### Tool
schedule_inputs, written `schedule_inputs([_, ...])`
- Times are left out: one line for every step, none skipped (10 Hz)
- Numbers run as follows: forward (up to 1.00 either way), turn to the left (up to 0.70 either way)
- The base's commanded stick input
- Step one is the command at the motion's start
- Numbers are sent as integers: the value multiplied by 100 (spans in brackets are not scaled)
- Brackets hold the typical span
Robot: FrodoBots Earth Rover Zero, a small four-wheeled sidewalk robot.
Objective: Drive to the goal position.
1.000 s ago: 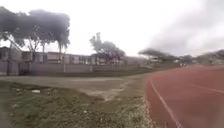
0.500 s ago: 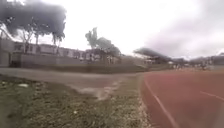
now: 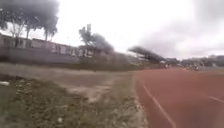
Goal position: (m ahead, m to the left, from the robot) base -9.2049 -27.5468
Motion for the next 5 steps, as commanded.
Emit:
schedule_inputs([70,-35])
schedule_inputs([70,-35])
schedule_inputs([70,-35])
schedule_inputs([70,-35])
schedule_inputs([70,-35])
